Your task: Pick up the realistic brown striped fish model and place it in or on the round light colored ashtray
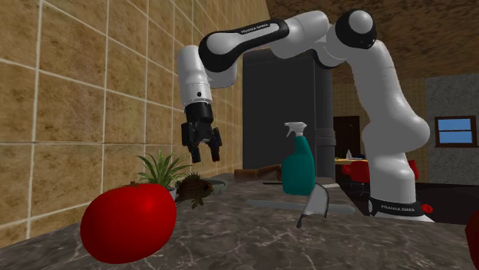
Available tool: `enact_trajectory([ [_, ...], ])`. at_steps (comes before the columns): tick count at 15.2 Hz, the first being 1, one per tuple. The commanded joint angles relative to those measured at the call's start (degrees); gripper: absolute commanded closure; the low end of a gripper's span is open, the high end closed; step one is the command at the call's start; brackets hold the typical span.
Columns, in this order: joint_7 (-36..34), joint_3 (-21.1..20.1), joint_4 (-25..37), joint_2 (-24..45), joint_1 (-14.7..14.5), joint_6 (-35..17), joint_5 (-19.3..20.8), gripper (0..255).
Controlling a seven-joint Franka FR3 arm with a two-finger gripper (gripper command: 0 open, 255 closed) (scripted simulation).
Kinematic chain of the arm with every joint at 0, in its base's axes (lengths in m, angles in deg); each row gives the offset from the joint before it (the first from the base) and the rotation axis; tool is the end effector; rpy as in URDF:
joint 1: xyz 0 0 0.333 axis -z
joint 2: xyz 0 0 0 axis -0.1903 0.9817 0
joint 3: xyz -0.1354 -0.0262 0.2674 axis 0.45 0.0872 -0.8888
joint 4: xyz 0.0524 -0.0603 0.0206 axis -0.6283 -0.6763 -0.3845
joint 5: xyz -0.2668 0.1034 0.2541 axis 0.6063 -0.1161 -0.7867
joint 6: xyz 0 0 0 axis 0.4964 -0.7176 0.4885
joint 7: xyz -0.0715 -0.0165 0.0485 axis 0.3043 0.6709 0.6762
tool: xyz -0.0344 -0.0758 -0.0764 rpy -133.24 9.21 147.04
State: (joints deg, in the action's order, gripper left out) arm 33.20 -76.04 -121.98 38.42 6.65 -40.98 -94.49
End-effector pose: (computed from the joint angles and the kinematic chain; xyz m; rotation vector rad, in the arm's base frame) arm 0.5252 0.2277 0.3929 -3.0621 0.1710 0.3638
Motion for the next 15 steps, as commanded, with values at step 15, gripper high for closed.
enact_trajectory([
  [15, -4.50, 0.00, 4.08, 9.53, -2.45, -4.36, 2.29, 0],
])
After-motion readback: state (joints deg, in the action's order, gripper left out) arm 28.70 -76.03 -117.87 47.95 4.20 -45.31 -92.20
